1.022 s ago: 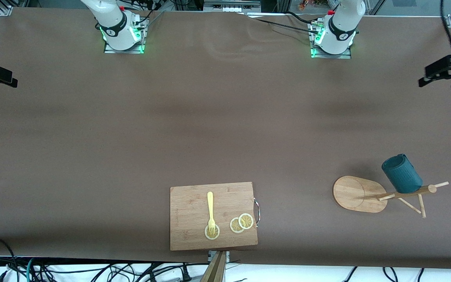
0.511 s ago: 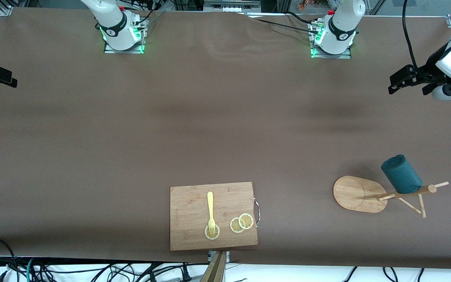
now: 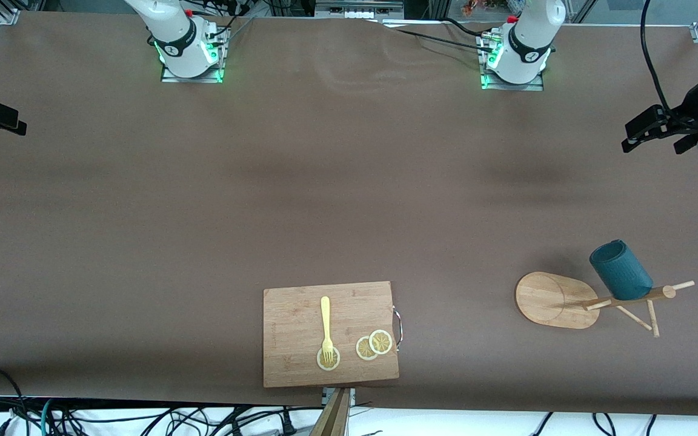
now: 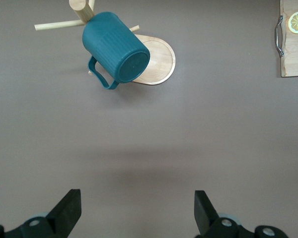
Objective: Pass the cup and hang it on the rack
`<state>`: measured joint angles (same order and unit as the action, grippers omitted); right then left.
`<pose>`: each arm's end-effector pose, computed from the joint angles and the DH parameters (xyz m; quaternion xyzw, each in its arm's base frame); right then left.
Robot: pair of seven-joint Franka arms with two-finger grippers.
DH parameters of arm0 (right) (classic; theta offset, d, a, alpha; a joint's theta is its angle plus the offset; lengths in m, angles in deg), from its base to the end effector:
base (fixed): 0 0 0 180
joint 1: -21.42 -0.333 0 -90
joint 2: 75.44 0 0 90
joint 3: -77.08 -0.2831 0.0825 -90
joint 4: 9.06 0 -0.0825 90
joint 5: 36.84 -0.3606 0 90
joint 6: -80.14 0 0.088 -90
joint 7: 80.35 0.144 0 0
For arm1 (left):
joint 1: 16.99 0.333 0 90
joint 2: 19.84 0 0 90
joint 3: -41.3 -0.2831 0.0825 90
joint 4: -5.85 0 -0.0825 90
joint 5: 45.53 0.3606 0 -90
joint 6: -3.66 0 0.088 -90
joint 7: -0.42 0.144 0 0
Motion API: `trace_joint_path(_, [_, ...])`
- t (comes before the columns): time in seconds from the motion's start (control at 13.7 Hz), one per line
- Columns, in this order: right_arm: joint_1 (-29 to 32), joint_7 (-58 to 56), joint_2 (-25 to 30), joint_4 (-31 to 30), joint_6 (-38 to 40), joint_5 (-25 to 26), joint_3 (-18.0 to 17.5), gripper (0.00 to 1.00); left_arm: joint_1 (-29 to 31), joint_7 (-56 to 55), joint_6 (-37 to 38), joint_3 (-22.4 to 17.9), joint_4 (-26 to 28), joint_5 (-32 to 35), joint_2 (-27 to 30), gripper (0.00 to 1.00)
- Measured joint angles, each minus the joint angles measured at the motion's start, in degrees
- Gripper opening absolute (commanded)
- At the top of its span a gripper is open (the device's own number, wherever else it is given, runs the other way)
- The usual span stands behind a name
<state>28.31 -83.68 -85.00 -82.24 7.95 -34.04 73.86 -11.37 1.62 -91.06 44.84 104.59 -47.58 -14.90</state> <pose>0.5339 -0.0449 0.5684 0.9956 -0.0082 -0.0928 0.0135 0.5133 0.0128 0.5380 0.9998 0.0091 0.0084 0.0149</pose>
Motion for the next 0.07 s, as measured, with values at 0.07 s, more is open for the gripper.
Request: trace_joint_path(0.07, [0.0,0.0,0.0,0.0,0.0,0.0,0.0,1.00,0.0,0.1,0.0,0.0,0.0,0.0,0.0,1.00])
